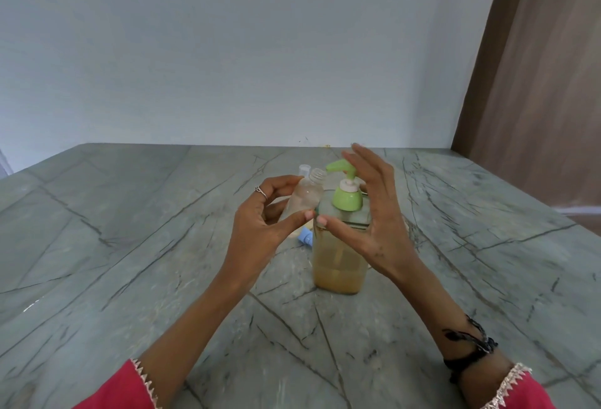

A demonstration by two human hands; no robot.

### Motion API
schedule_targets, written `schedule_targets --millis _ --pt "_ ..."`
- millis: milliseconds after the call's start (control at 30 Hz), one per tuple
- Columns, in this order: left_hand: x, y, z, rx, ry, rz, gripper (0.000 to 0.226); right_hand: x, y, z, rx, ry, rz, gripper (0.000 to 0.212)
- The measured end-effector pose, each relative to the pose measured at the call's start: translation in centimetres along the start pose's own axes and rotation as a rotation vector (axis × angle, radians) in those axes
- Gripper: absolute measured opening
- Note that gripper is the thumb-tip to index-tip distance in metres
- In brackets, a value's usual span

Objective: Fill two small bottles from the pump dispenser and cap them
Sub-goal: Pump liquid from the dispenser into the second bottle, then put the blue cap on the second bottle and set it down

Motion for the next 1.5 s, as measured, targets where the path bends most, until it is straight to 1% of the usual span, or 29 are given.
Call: schedule_targets --millis 100,267,333,400,467,567,667,767,900,1033,1133,1200,1267,1333,1367,1400,1467,1500 --pt "-0.1 -0.1 0.0 0.002 -0.010 -0.051 0.040 0.1 0.7 -0.2 -0.093 -0.011 0.017 0.094" --pt "-0.3 -0.3 -0.1 0.007 -0.040 -0.120 0.038 0.6 1.9 -1.3 -0.269 -0.015 0.079 0.104" --pt "-0.3 -0.5 -0.1 0.013 -0.042 -0.151 0.038 0.8 2.1 -1.9 -0.306 -0.023 0.085 0.105" --pt "-0.2 -0.6 0.0 0.014 -0.038 -0.170 0.039 1.1 1.8 -2.5 -0.305 -0.012 0.040 0.101" --pt "0.0 -0.8 0.1 0.016 -0.032 -0.178 0.040 1.6 1.3 -3.0 -0.263 0.044 -0.052 0.094" --pt "0.6 -1.1 0.3 0.022 -0.015 -0.165 0.048 2.5 -0.3 -3.3 -0.127 0.150 -0.181 0.085" --pt "1.5 -1.3 0.5 0.029 0.011 -0.136 0.043 2.6 -2.3 -3.3 0.012 0.215 -0.275 0.073" --pt "2.3 -1.4 0.5 0.048 0.023 -0.089 0.044 1.7 -4.0 -3.0 0.109 0.203 -0.345 0.061" --pt "3.4 -2.1 0.3 0.064 0.012 0.024 0.045 0.2 -5.9 -2.6 0.253 0.208 -0.495 0.051" --pt "4.4 -2.8 0.0 0.090 0.000 0.095 0.042 -2.1 -7.8 -1.9 0.379 0.136 -0.589 0.035" --pt "4.8 -3.2 -0.2 0.117 0.002 0.115 0.040 -4.5 -8.3 -1.4 0.395 0.046 -0.726 0.023" --pt "4.9 -3.6 -0.4 0.142 0.013 0.139 0.040 -5.9 -8.3 -1.0 0.332 -0.007 -0.772 0.020" --pt "5.0 -4.0 -0.5 0.162 0.024 0.150 0.042 -7.2 -8.2 -0.7 0.202 -0.054 -0.736 0.035" --pt "5.2 -4.3 -0.5 0.180 0.031 0.141 0.041 -8.3 -8.3 0.1 0.058 -0.141 -0.766 0.048" --pt "5.2 -4.5 -0.5 0.189 0.032 0.134 0.039 -9.1 -8.2 0.4 -0.018 -0.233 -0.804 0.047" --pt "5.3 -4.6 -0.5 0.196 0.035 0.129 0.037 -9.8 -7.8 0.6 -0.081 -0.316 -0.834 0.043" --pt "5.6 -4.8 -0.5 0.194 0.048 0.131 0.034 -11.1 -6.2 0.9 -0.198 -0.435 -0.875 0.033" --pt "5.7 -4.9 -0.5 0.192 0.055 0.137 0.032 -11.6 -5.5 1.1 -0.250 -0.464 -0.899 0.032"
Point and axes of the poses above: each hand's wrist, its own z-axis towards the middle knuckle, its own x-axis out of the back of the hand, y = z × x, the point moved 7 cm from there along z, towards the middle knuckle, and after that the axes turned 1 degree about -z, right-handed, at the moved point
